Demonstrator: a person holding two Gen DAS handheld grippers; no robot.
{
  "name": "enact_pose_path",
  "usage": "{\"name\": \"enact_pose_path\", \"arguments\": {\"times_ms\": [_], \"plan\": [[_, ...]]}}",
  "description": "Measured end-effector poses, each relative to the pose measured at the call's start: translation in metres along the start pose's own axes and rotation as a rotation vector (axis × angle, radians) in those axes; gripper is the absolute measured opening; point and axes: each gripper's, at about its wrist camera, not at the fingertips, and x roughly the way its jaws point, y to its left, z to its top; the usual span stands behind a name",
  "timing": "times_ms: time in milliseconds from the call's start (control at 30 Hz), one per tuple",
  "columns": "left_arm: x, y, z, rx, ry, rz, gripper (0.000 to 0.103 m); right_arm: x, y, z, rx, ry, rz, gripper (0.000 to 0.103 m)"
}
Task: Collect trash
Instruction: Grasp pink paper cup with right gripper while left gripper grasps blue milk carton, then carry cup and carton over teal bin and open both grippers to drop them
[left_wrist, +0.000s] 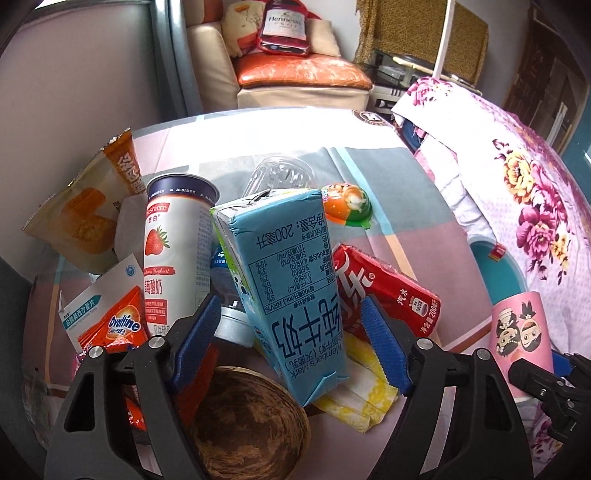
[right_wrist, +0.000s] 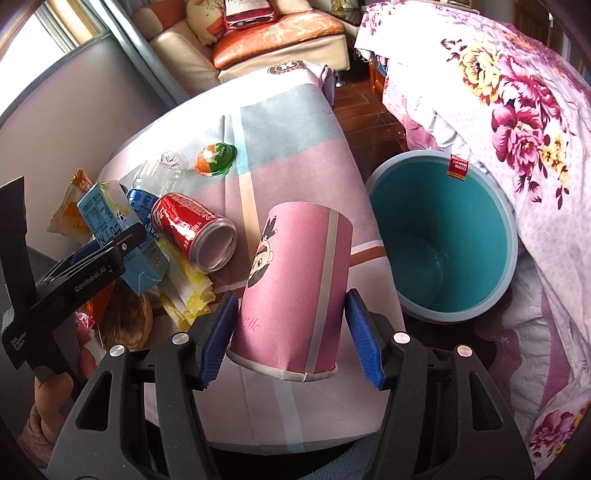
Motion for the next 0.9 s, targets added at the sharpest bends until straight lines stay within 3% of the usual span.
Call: {"name": "enact_pose_path", "arguments": {"times_ms": [67, 100, 200, 333, 633, 900], "plan": [[0.006, -0.001, 0.001, 0.007, 0.008, 0.007, 0.078, 0.004, -0.004, 0.003, 0.005, 0.001, 0.005, 0.057], [0.008, 0.000, 0.000, 0.009, 0.020, 0.005, 0.061, 0.005, -0.005, 0.004, 0.008, 0.002, 0.008, 0.057], [0.005, 0.005, 0.000, 0.009, 0.029, -0.018, 0.041, 0.009, -0.010, 0.006, 0.012, -0.001, 0.018, 0.057], [-0.010, 0.011, 0.001, 0.034, 0.009, -0.017, 0.040, 0.012, -0.012, 0.009, 0.001, -0.007, 0.032, 0.057], [-0.051, 0.008, 0.013, 0.041, -0.010, -0.153, 0.040, 0.004, -0.020, 0.016, 0.009, -0.036, 0.068, 0.057], [-0.051, -0.081, 0.021, 0.198, 0.001, -0.316, 0.040, -0.028, -0.076, 0.027, 0.099, -0.122, -0.009, 0.057]]}}
